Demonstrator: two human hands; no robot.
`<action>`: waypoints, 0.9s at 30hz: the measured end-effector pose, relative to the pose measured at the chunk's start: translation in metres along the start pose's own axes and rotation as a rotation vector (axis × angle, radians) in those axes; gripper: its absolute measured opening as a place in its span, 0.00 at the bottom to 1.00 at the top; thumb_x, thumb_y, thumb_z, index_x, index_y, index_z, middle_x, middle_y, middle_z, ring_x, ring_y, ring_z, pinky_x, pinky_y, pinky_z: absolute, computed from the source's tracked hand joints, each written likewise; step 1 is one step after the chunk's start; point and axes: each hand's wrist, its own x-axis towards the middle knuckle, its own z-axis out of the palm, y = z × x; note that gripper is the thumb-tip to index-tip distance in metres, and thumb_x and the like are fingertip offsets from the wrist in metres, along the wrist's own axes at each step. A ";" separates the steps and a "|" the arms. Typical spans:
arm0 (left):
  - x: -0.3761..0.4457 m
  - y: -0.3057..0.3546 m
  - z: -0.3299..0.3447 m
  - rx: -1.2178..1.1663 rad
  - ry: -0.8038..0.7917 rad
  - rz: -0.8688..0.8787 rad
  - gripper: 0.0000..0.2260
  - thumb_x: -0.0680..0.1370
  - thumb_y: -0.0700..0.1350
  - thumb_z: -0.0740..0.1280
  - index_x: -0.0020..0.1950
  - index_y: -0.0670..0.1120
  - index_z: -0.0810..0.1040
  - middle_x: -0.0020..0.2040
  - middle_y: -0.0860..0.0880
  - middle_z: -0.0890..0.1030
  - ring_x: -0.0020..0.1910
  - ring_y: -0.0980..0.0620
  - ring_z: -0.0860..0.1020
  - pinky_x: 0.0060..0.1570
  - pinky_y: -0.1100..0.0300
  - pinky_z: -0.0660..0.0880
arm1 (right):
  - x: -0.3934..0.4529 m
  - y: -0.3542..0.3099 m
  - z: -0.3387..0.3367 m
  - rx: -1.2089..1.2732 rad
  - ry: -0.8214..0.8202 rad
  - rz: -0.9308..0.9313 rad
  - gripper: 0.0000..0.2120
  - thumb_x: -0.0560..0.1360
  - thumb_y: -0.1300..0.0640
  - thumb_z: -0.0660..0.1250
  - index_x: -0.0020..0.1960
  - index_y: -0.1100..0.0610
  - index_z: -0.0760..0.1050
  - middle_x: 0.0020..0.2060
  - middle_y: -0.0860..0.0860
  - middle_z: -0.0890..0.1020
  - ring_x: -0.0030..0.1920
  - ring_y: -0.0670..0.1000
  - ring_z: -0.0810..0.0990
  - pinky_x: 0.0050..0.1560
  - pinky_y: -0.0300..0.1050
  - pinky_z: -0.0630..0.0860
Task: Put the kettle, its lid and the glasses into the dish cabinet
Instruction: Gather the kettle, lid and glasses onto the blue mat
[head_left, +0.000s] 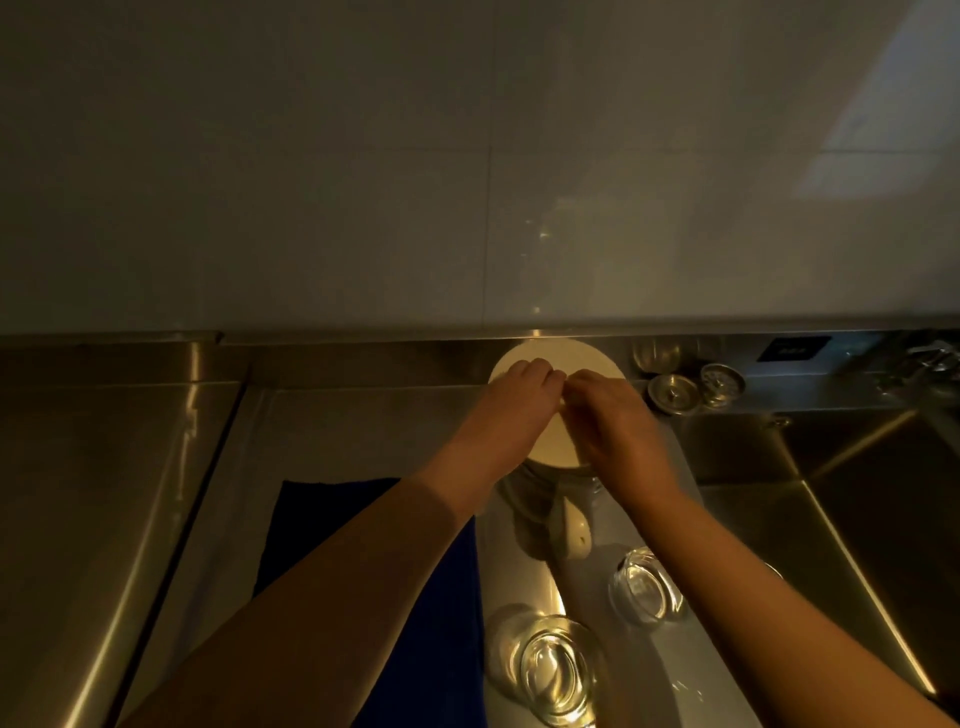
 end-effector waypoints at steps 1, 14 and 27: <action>-0.003 -0.005 -0.003 -0.007 0.003 -0.013 0.19 0.78 0.42 0.64 0.69 0.44 0.66 0.65 0.44 0.70 0.62 0.47 0.69 0.54 0.57 0.71 | 0.005 -0.005 0.003 -0.002 -0.002 -0.012 0.09 0.73 0.67 0.67 0.53 0.60 0.77 0.45 0.54 0.80 0.45 0.53 0.77 0.46 0.46 0.73; -0.044 -0.105 -0.028 0.040 -0.001 -0.164 0.19 0.80 0.42 0.62 0.70 0.43 0.65 0.65 0.44 0.69 0.63 0.47 0.68 0.54 0.54 0.73 | 0.069 -0.067 0.071 0.042 -0.082 -0.073 0.08 0.75 0.66 0.64 0.51 0.59 0.78 0.44 0.53 0.81 0.43 0.52 0.76 0.43 0.39 0.66; -0.068 -0.176 0.044 -0.087 -0.161 -0.288 0.20 0.78 0.42 0.63 0.69 0.41 0.66 0.67 0.41 0.68 0.65 0.42 0.66 0.60 0.49 0.69 | 0.075 -0.061 0.168 0.062 -0.231 -0.002 0.08 0.75 0.66 0.65 0.53 0.61 0.78 0.47 0.55 0.81 0.46 0.54 0.77 0.47 0.42 0.70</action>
